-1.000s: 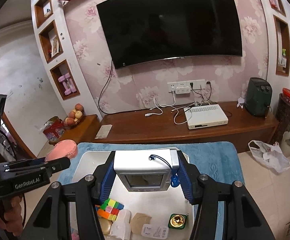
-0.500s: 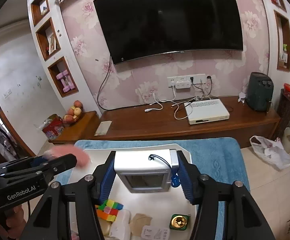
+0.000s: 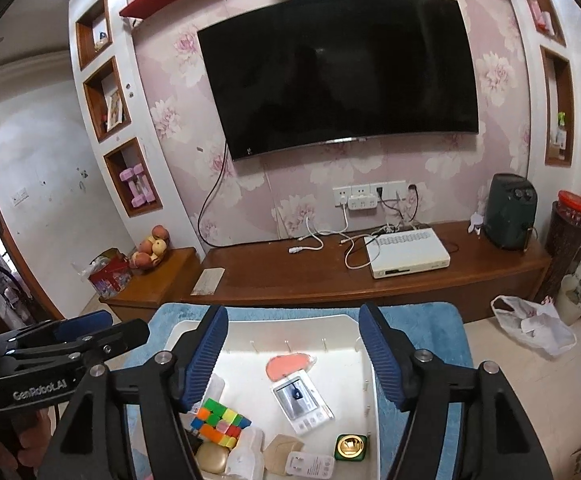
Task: Organize rigid objects
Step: 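Withdraw both tools from the bin toward the hair roller and sticker pack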
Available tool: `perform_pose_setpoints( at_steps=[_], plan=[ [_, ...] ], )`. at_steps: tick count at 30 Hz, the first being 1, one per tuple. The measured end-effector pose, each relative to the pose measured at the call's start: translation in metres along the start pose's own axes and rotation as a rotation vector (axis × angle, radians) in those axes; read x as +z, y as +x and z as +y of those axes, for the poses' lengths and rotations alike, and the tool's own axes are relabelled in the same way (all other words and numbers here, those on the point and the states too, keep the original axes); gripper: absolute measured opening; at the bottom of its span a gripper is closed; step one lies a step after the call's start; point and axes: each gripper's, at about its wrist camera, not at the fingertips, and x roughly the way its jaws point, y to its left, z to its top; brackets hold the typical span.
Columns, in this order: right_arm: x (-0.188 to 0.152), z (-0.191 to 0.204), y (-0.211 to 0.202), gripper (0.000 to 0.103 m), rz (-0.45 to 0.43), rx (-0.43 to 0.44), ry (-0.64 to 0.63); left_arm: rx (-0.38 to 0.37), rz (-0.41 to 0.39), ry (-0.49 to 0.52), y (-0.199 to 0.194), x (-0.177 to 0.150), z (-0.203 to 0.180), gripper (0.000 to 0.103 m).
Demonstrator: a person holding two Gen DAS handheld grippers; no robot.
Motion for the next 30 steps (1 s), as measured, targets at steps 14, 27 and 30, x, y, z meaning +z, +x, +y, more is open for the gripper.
perform_pose_setpoints(
  at_steps=[14,27,30],
  plan=[
    [-0.023,0.036,-0.079,0.084,-0.045,-0.052,-0.051,0.024,-0.112,0.003,-0.079,-0.035,0.019,0.083],
    [-0.083,0.063,-0.122,0.084,0.033,0.029,-0.011,0.063,-0.095,-0.021,-0.128,-0.105,0.038,0.083],
    [-0.097,0.064,-0.130,0.084,0.066,0.052,0.026,0.109,-0.078,-0.032,-0.137,-0.126,0.040,0.083]
  ],
)
